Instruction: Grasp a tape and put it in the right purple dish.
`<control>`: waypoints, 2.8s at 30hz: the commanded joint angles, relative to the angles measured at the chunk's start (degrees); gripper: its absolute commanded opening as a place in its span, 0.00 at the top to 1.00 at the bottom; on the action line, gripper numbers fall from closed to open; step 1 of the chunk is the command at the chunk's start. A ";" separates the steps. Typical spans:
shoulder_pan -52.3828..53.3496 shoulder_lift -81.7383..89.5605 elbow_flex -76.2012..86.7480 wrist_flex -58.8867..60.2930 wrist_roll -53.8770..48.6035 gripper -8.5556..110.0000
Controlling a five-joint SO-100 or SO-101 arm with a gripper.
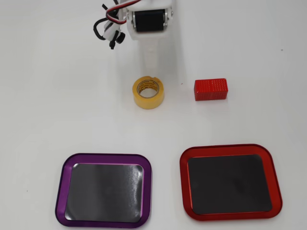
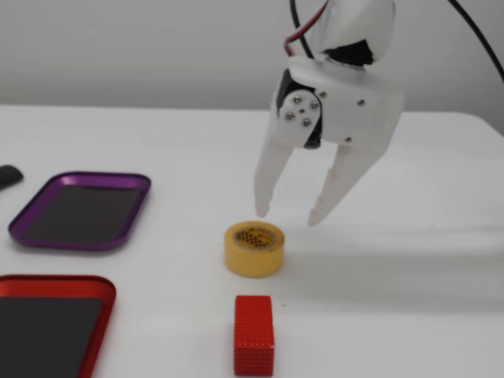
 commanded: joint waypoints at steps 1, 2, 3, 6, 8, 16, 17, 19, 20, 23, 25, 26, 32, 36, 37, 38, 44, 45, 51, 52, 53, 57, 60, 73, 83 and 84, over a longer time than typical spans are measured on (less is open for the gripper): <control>0.00 -0.26 0.26 -1.93 -0.53 0.81; 0.00 -0.97 1.14 -2.55 -0.53 0.81; 0.00 -1.85 1.67 -2.99 -0.53 0.81; 0.00 -5.19 2.20 -4.75 -0.53 0.81; 0.00 -7.38 2.20 -5.10 -0.53 0.81; 0.00 -13.71 2.20 -9.05 -0.62 0.81; 0.00 -14.06 2.20 -9.14 -0.62 0.82; 0.00 -14.33 2.20 -9.14 -0.62 0.86; 0.00 -13.97 2.02 -9.14 -0.53 0.91; -0.09 -13.71 1.23 -8.09 -0.09 0.93; -0.09 -12.30 0.09 -8.00 -0.26 0.93; -0.09 -10.81 -0.70 -7.82 -0.35 0.93; 0.00 3.60 -1.49 -10.37 -0.62 0.93; 0.79 11.95 -0.70 -19.78 -9.14 0.93; 1.58 13.45 -0.70 -22.32 -11.95 0.93; 2.46 14.41 -0.62 -25.22 -14.41 0.93; 9.49 6.42 3.08 -45.35 -19.25 0.93; 9.93 3.69 2.55 -46.76 -19.25 0.93; 10.28 -12.48 -6.42 -44.82 -18.72 0.93; 10.28 -14.59 -8.35 -43.68 -18.72 0.93; 10.28 -16.52 -10.37 -42.54 -18.72 0.93; 10.28 -23.03 -19.95 -37.71 -18.72 0.93; 10.28 -27.16 -27.16 -33.22 -18.72 0.93; 10.28 -34.98 -39.81 -21.62 -18.81 0.90; 10.28 -34.63 -40.08 -17.40 -18.72 0.86; 10.20 -34.37 -40.96 -15.64 -18.63 0.85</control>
